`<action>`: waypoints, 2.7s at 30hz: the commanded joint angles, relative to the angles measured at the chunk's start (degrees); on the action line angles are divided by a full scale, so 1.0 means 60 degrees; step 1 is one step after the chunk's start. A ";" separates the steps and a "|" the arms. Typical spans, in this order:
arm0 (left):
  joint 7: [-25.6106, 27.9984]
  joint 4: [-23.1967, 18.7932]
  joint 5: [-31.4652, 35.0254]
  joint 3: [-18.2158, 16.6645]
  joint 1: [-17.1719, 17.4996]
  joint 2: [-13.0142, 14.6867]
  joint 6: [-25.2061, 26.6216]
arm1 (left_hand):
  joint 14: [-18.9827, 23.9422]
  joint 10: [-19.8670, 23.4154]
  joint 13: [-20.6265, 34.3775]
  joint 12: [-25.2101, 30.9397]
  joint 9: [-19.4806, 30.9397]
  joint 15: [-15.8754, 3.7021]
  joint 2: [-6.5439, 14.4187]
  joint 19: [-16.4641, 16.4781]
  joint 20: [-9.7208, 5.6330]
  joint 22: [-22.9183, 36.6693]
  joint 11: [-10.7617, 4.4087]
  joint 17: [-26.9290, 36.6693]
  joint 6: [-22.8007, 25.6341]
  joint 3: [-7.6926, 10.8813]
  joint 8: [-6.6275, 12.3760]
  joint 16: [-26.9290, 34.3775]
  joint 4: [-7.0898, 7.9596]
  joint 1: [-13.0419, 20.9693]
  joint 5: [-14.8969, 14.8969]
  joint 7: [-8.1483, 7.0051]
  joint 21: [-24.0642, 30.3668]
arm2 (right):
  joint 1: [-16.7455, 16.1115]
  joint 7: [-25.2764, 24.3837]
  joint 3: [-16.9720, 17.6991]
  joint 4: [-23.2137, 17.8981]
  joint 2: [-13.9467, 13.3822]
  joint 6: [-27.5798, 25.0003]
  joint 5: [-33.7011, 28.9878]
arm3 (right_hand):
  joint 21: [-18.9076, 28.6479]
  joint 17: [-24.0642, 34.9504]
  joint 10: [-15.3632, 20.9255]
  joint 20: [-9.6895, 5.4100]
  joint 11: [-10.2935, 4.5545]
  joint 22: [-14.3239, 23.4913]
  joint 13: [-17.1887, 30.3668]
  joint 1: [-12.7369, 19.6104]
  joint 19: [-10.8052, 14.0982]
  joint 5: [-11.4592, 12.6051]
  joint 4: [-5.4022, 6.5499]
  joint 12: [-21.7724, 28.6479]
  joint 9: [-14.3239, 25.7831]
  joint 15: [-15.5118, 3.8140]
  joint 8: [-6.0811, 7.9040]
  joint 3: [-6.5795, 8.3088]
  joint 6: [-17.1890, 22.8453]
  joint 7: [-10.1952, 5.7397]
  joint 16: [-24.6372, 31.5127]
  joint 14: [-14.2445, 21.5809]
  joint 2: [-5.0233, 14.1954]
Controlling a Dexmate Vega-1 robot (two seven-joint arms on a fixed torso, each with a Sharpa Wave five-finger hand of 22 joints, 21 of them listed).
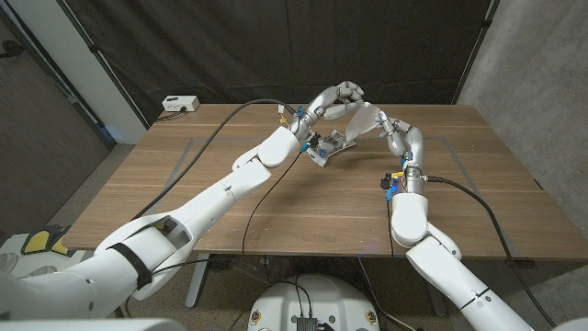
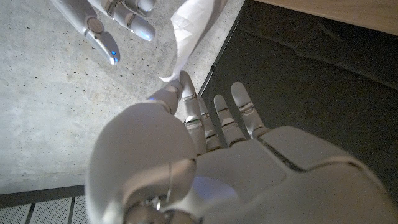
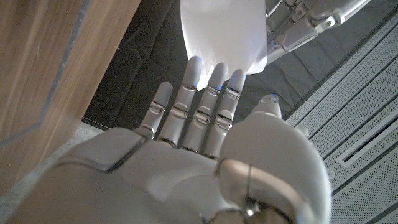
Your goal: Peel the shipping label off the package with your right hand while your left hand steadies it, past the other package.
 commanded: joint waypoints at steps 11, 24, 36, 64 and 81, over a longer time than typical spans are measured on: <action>0.0827 0.1451 0.1716 0.0402 -0.0755 -0.0354 -0.1773 | 0.0118 0.0312 -0.0045 -0.0012 -0.0086 -0.0639 0.0069 0.0088 -0.0153 -0.0208 -0.0312 0.0048 0.0251 0.0126 0.0822 0.0027 -0.0049 -0.0045 0.0052 -0.0235 -0.0131 | -0.0170 0.0862 0.0355 -0.1423 -0.0350 -0.1546 0.1130 | 0.0411 0.0124 0.0458 0.0171 0.0043 0.0354 0.0313 0.0549 -0.0418 -0.0212 -0.0502 0.0488 0.0169 -0.0783 0.0126 0.0321 0.0540 0.0232 0.0453 0.0076 -0.0079; 0.1664 0.1682 0.2748 0.0508 -0.0992 -0.0284 -0.2212 | 0.0182 0.0385 -0.0066 -0.0019 -0.0246 -0.0697 0.0047 0.0172 -0.0237 -0.0385 -0.0372 0.0035 0.0350 0.0153 0.0823 0.0014 -0.0089 -0.0066 0.0062 -0.0255 -0.0161 | 0.0002 0.0456 0.0275 -0.1290 -0.0171 -0.1614 0.1009 | 0.0639 0.0053 0.0810 0.0249 0.0105 0.0624 0.0499 0.0641 -0.0330 -0.0328 -0.0686 0.0834 0.0295 -0.0800 0.0299 0.0459 0.1028 0.0283 0.0795 0.0418 -0.0144; 0.1515 0.1957 0.2652 0.0576 -0.1147 -0.0283 -0.2536 | 0.0236 0.0431 -0.0081 -0.0028 -0.0336 -0.0749 0.0032 0.0224 -0.0314 -0.0496 -0.0394 0.0016 0.0412 0.0173 0.0848 -0.0005 -0.0129 -0.0083 0.0074 -0.0266 -0.0170 | 0.0213 0.0269 0.0166 -0.1111 -0.0065 -0.1656 0.0889 | 0.0726 -0.0023 0.1273 0.0242 0.0061 0.0940 0.0433 0.1131 -0.0171 -0.0312 -0.1056 0.1066 0.0338 -0.0859 0.0423 0.0735 0.1519 0.0340 0.1132 0.0698 -0.0203; 0.0288 0.3223 0.0720 0.0643 -0.1430 -0.0915 -0.2697 | 0.0296 0.0478 -0.0071 -0.0039 -0.0385 -0.0761 0.0029 0.0298 -0.0347 -0.0594 -0.0377 -0.0016 0.0377 0.0184 0.0918 -0.0055 -0.0161 -0.0155 0.0079 -0.0298 -0.0158 | 0.0793 0.0277 -0.0119 0.0184 -0.0079 0.0263 -0.0208 | 0.0727 0.0850 0.2138 -0.0164 -0.0332 0.2256 0.0760 0.3174 0.0165 -0.0054 -0.1443 0.1827 0.0278 -0.1457 0.0443 0.2207 0.2507 0.0488 0.2285 0.0766 -0.0009; -0.4892 0.2947 -0.5249 -0.0439 -0.1043 -0.1585 0.0924 | 0.0289 0.0392 -0.0011 -0.0049 -0.0197 -0.0736 0.0113 0.0161 -0.0364 -0.0573 -0.0229 -0.0036 0.0207 0.0254 0.1049 -0.0104 -0.0173 -0.0163 0.0061 -0.0075 -0.0129 | 0.1102 0.0141 -0.0249 0.0552 0.0165 0.0154 -0.0659 | 0.0550 0.1112 0.1969 -0.0184 -0.0266 0.2479 0.1079 0.3067 0.0177 0.0276 -0.1354 0.2048 0.0471 -0.1428 0.0533 0.2561 0.2557 0.0544 0.2273 0.0631 -0.0108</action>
